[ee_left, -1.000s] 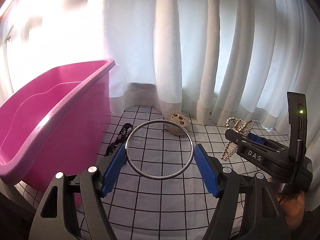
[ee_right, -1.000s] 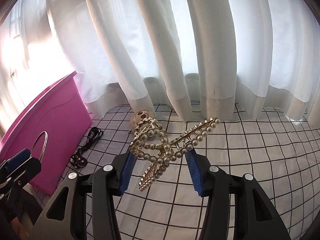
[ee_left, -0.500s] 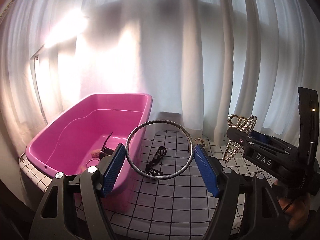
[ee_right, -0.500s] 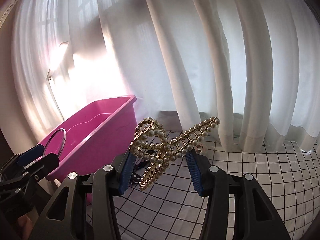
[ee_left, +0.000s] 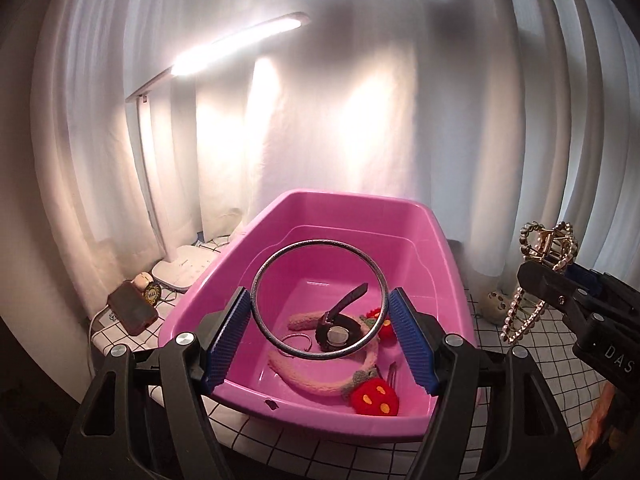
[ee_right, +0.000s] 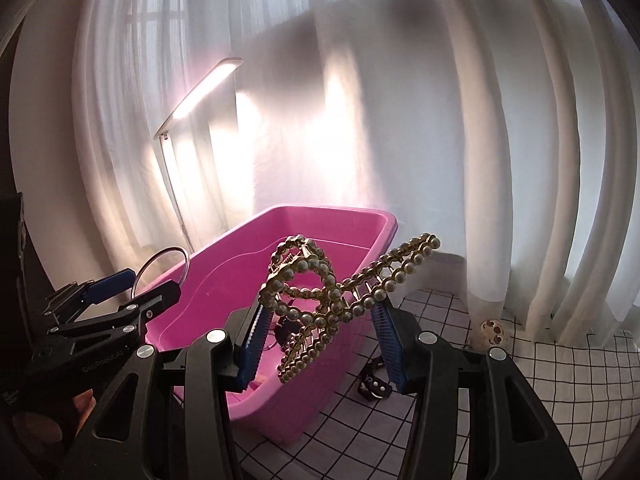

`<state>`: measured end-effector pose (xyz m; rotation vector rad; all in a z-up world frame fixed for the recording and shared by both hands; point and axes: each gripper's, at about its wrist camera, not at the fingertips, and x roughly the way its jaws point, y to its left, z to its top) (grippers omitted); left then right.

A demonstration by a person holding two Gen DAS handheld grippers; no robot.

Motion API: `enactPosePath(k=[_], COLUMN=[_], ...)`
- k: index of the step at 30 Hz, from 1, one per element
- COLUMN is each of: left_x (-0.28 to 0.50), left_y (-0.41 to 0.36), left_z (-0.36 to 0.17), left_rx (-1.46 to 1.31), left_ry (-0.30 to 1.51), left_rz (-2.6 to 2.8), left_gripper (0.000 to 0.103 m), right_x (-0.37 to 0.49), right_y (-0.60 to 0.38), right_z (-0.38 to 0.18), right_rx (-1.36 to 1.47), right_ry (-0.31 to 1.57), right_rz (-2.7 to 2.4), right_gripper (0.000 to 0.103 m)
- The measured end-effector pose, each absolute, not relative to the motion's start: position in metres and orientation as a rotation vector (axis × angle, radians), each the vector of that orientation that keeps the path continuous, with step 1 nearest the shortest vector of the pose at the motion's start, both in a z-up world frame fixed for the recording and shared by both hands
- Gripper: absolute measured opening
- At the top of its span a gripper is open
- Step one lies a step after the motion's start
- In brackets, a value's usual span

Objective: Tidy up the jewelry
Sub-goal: 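Lift and carry the bangle with left gripper while right gripper carries the pearl clip over the tub, then open both grippers to drop the bangle and pearl clip into the tub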

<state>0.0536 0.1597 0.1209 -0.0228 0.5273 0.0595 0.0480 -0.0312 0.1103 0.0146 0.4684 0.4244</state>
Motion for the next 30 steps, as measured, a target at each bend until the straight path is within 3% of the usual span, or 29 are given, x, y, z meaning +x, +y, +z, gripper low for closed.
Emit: enactPosePath(k=[16,19,20,21,27,30], left_x=[0.114,0.116,0.116,0.116,0.117,0.117], left_y=[0.199,0.198,0.198,0.198,0.201,0.203], left_z=[0.088,0.083,0.082,0.082,0.081,0.08], left_rx=[-0.045,-0.041,-0.04,-0.04,-0.043,-0.045], left_ry=[0.655,0.668,0.668,0.664,0.663,0.664], left_rz=[0.054,0.054,0.058,0.061,0.08,0.082], left_gripper=[0.07,0.072,0.077,0.085,0.089,0.09], right_x=[0.113,0.118,0.12,0.123,0.119,0.115], right_y=[0.032,0.033,0.034,0.034,0.032,0.032], right_z=[0.088,0.084,0.082,0.08,0.082,0.087], right_rx=[-0.032,-0.035,-0.043,-0.051,-0.055,-0.072], right_ry=[0.622,0.651,0.664,0.678,0.631,0.607], right_rz=[0.462,0.445,0.436,0.428,0.385,0.387], right_gripper=[0.048,0.05,0.05,0.052,0.069,0.07])
